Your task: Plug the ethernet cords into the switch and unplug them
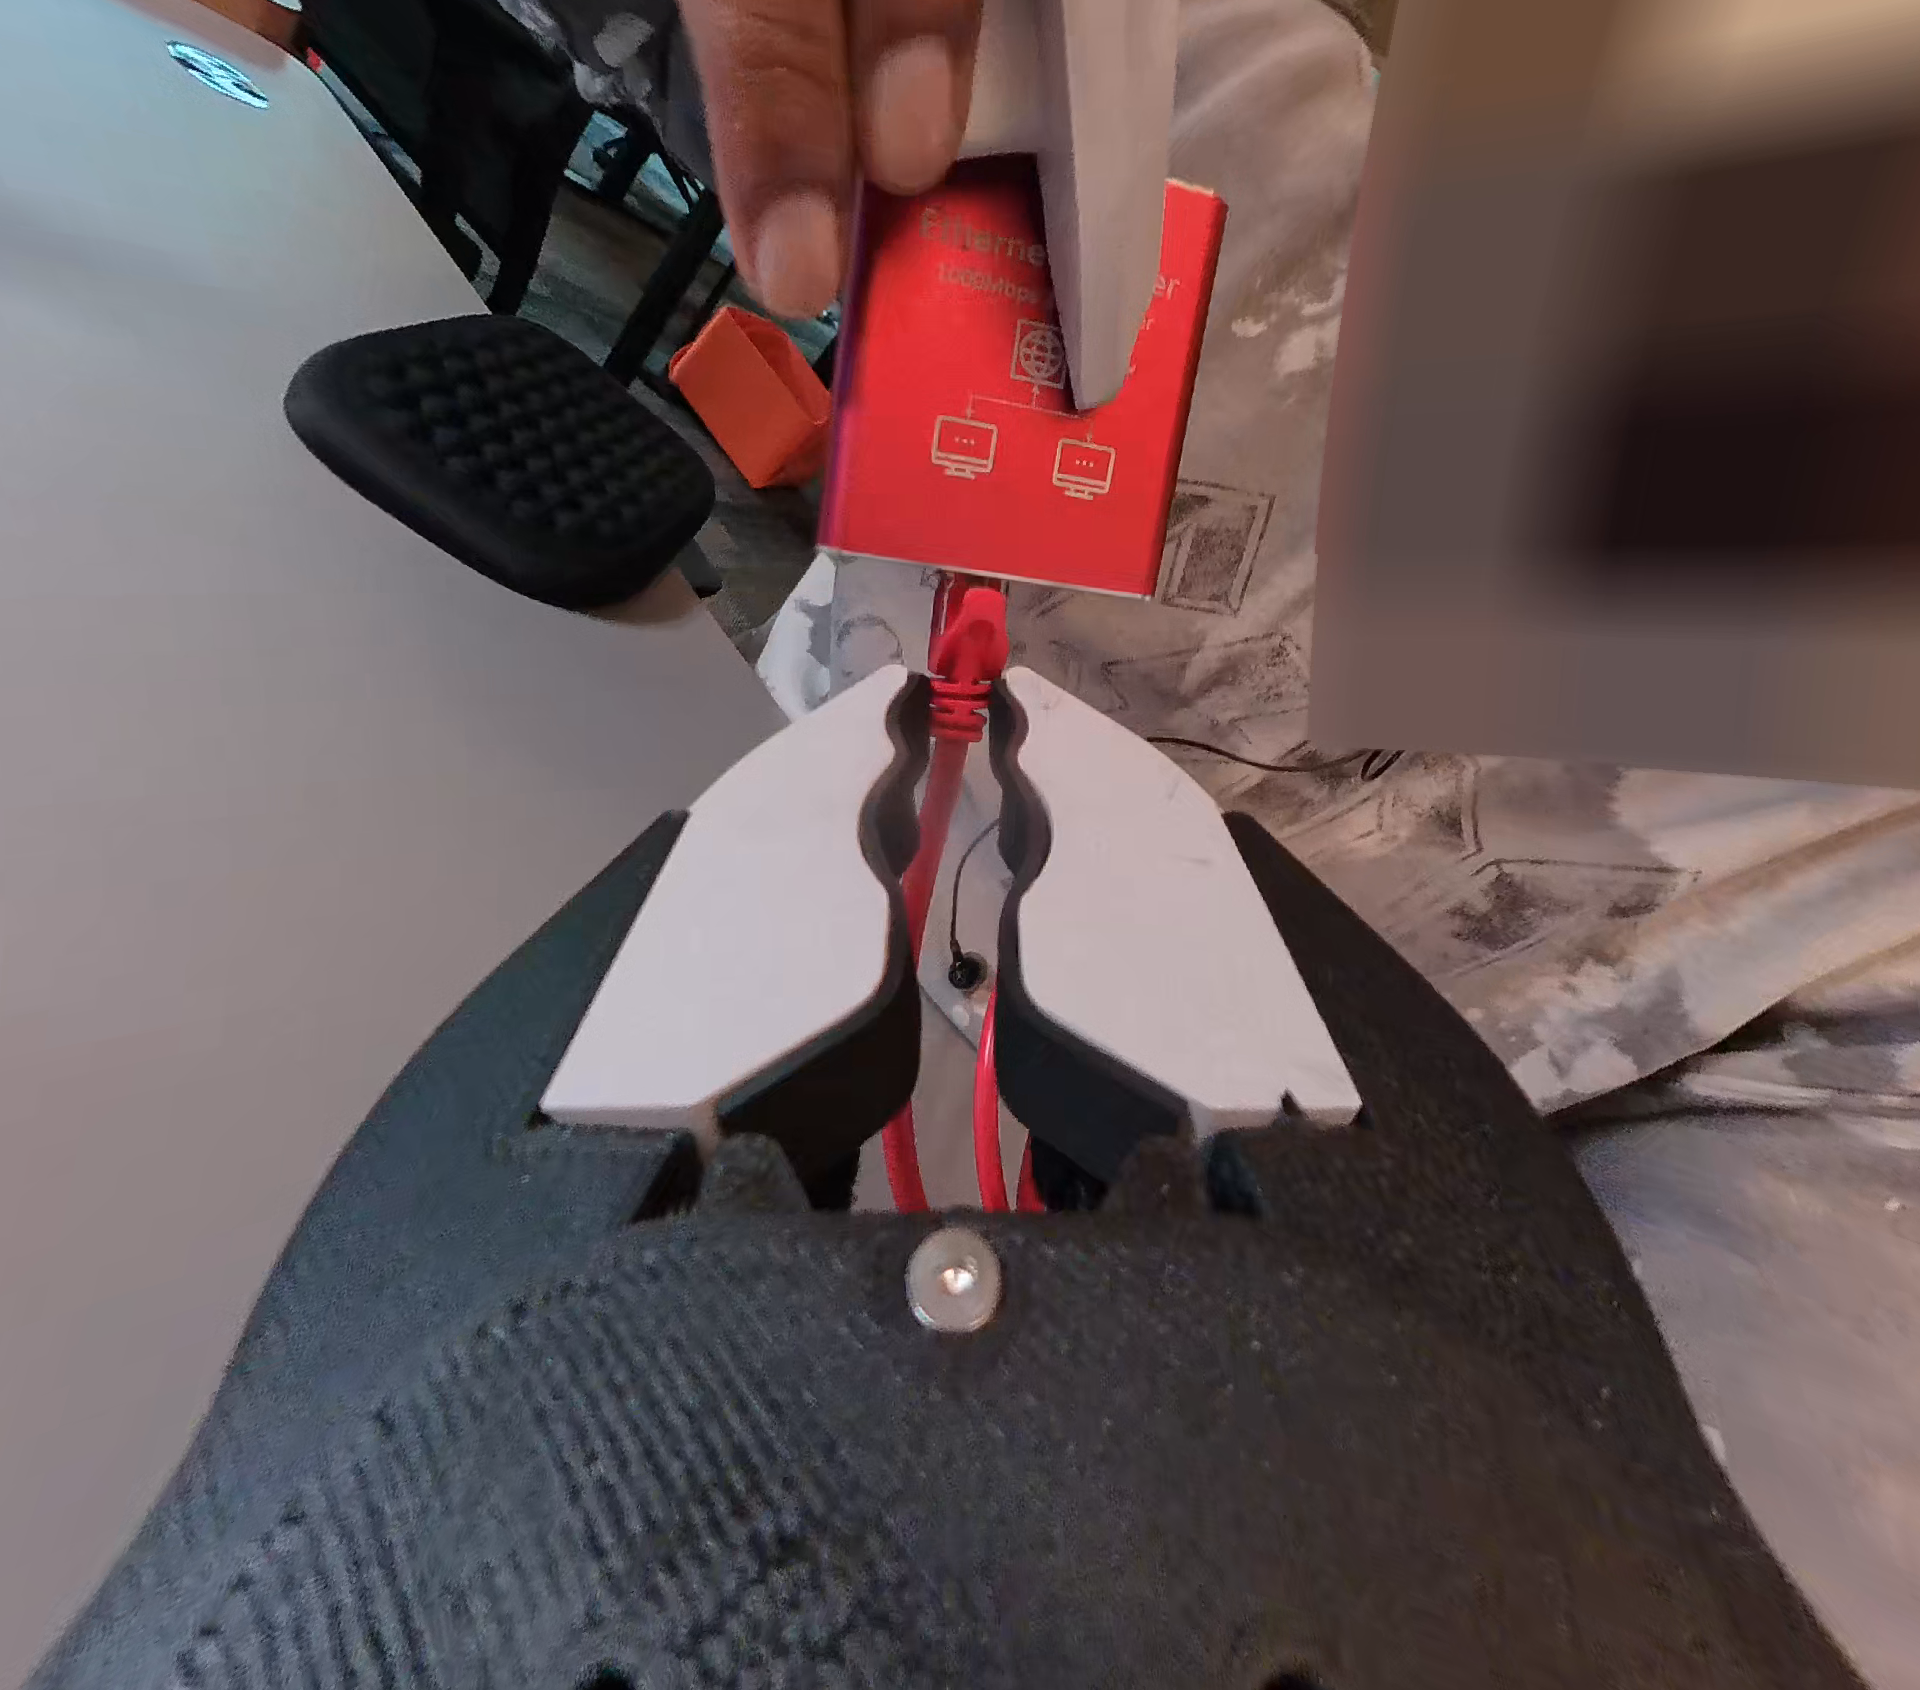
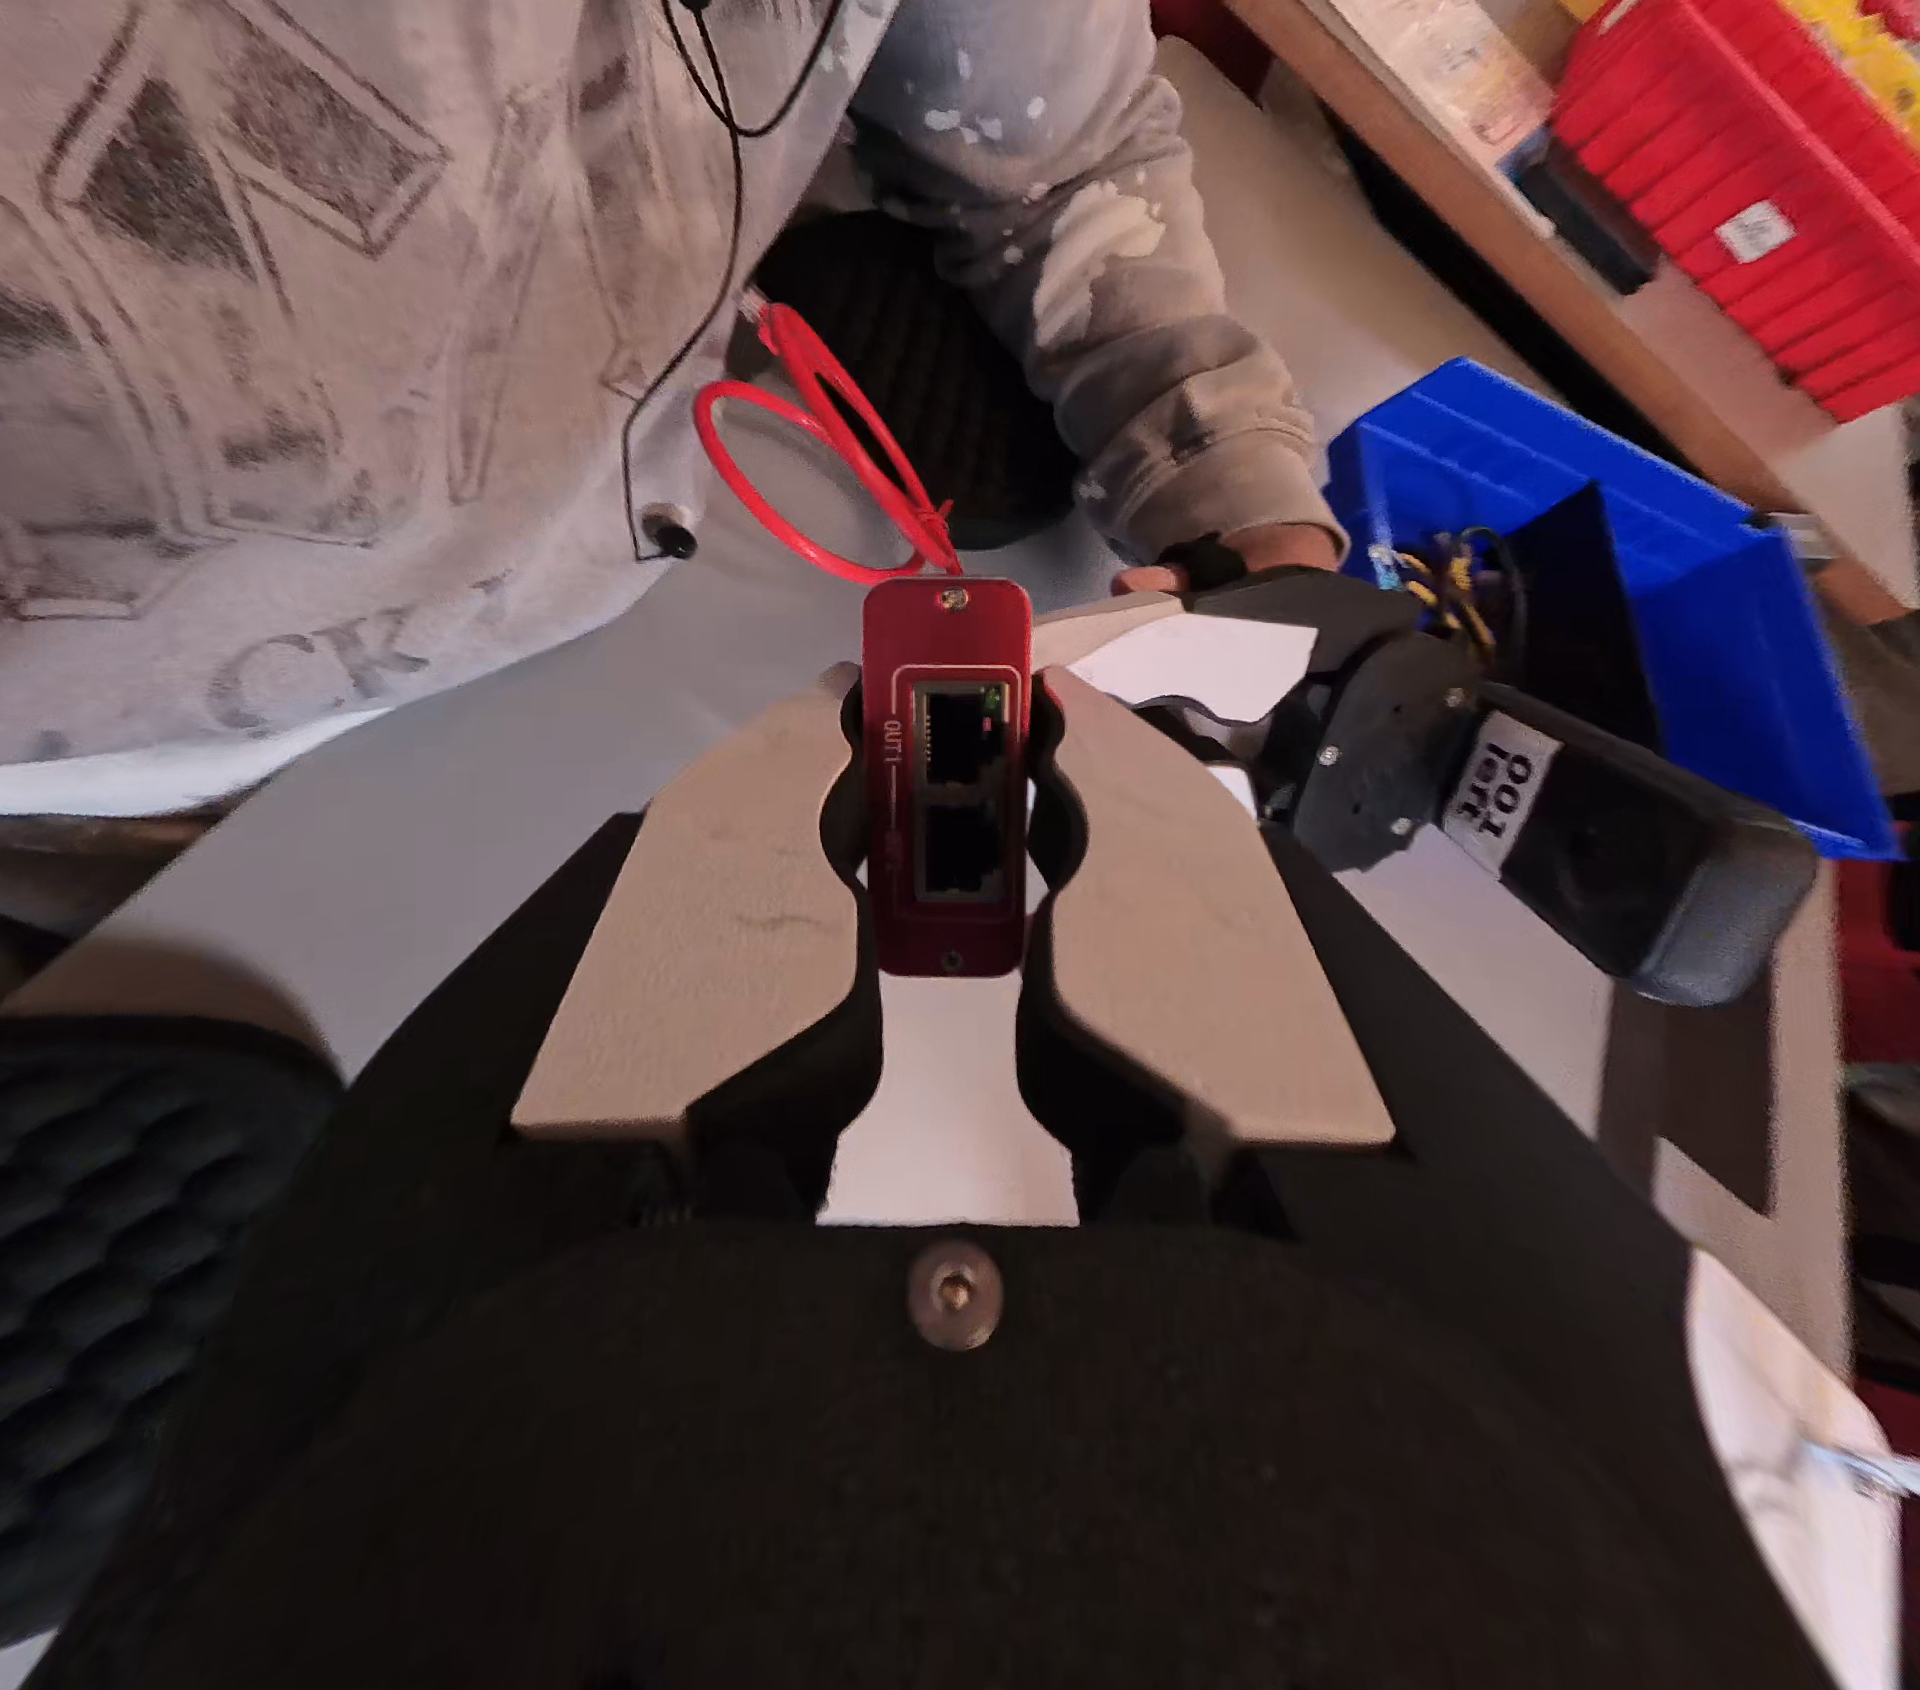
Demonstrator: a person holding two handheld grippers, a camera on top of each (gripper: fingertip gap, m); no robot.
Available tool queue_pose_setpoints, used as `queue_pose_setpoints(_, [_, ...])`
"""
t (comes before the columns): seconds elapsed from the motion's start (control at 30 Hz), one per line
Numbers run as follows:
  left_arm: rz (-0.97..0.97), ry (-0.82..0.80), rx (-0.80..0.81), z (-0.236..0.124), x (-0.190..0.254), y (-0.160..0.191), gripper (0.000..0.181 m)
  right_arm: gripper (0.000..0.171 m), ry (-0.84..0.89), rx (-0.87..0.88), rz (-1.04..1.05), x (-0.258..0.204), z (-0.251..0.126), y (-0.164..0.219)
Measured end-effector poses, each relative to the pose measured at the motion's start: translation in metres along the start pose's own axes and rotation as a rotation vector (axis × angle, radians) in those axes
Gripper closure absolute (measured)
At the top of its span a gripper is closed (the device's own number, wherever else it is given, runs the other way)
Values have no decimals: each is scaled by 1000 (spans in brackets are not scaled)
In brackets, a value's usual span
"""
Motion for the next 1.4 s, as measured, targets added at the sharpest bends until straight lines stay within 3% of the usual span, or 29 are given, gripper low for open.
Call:
queue_pose_setpoints(0.03, [19,6,-7,2,2,1,171,145,-21,22,19,0,0,-1])
queue_pose_setpoints(0.2, [70,-30,26,-6,4,-3,170,145,-6,101,90,11,-7,1])
queue_pose_setpoints(0.47, [274,-587,185,-57,-22,-38,153,146,181,31,376,31,-30,48])
queue_pose_setpoints(0.63, [505,-824,107,-31,-14,-52,141,145,228,-39,536,41,-38,37])
queue_pose_setpoints(0.77, [600,-969,96,-23,-13,-70,154,145,277,-83,597,53,-41,18])
queue_pose_setpoints(0.87, [654,-978,188,-31,4,-90,154,143,401,-23,524,65,-58,-8])
queue_pose_setpoints(0.97, [685,-963,339,-44,24,-114,154,135,548,184,441,76,-89,-38])
queue_pose_setpoints(1.17, [725,-807,640,-60,64,-161,154,131,662,500,352,78,-133,-54])
queue_pose_setpoints(1.4, [763,-744,700,-51,54,-166,154,144,638,491,279,80,-121,-46])
Point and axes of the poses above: each gripper's, where its closed fingertips meet, z out along the fingers, y out of its underside, x = y × z across the jaws, the point moved 2 cm from there along -z, back along the fingers, and after that the axes turned 13 degrees about -y, right-handed, at the moved point
